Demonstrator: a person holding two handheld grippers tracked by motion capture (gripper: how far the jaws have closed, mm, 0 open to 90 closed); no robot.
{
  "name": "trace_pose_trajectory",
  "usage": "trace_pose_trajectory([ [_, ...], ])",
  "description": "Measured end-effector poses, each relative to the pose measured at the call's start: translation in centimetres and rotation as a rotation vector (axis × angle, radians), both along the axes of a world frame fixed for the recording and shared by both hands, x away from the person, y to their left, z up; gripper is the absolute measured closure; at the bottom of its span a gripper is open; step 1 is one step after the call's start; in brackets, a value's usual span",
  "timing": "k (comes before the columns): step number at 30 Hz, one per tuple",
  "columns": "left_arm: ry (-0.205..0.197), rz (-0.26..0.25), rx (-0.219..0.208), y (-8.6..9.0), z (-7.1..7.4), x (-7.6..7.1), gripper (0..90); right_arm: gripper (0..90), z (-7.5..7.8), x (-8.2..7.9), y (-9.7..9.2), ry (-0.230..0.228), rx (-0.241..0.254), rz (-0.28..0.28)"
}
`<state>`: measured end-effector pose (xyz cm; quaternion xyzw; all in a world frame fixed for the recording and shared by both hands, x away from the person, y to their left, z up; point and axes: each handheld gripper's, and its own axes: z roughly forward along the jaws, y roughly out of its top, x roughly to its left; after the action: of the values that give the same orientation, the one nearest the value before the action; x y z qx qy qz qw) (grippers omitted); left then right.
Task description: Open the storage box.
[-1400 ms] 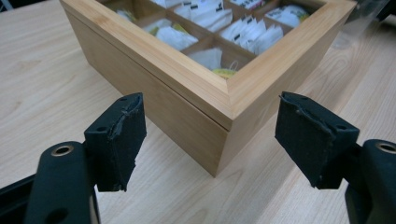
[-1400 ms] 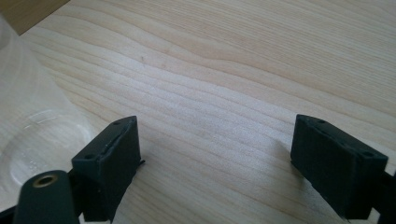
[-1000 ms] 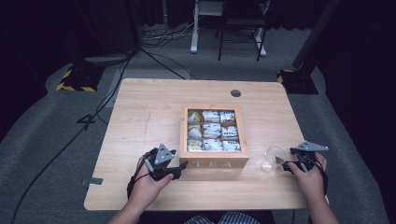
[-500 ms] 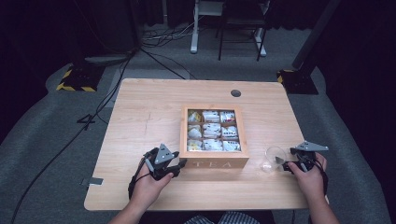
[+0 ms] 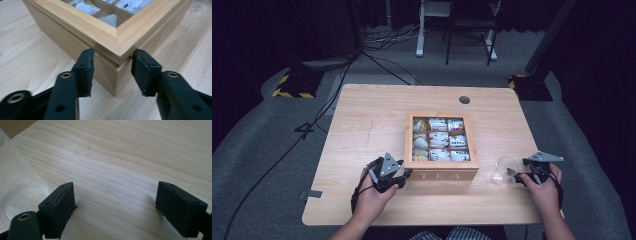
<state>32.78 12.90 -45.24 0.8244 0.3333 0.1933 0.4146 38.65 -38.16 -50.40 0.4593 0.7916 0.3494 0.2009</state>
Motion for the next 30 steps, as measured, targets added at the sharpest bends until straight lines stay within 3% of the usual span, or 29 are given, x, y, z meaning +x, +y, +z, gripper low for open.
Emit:
trace_pose_trajectory([
  [8, -0.059, 0.004, 0.0, -0.4, 0.6, 0.1, 47.0, 16.0, 0.0, 0.0, 0.0, 0.0, 0.0, 0.0],
  [13, -0.066, 0.013, -0.01, -0.3, 1.1, 0.4, 42.5, 16.0, 0.0, 0.0, 0.0, 0.0, 0.0, 0.0],
  [16, -0.098, 0.015, -0.014, -0.4, 1.8, 0.8, 42.0, 15.9, 0.0, 0.0, 0.0, 0.0, 0.0, 0.0],
  [22, -0.151, 0.013, 0.016, -0.9, 2.7, 1.4, 40.7, 16.0, 0.0, 0.0, 0.0, 0.001, 0.0, 0.001],
  [30, -0.176, 0.016, 0.044, -1.0, 3.9, 2.1, 43.4, 15.9, 0.0, 0.1, -0.2, 0.003, -0.001, 0.012],
])
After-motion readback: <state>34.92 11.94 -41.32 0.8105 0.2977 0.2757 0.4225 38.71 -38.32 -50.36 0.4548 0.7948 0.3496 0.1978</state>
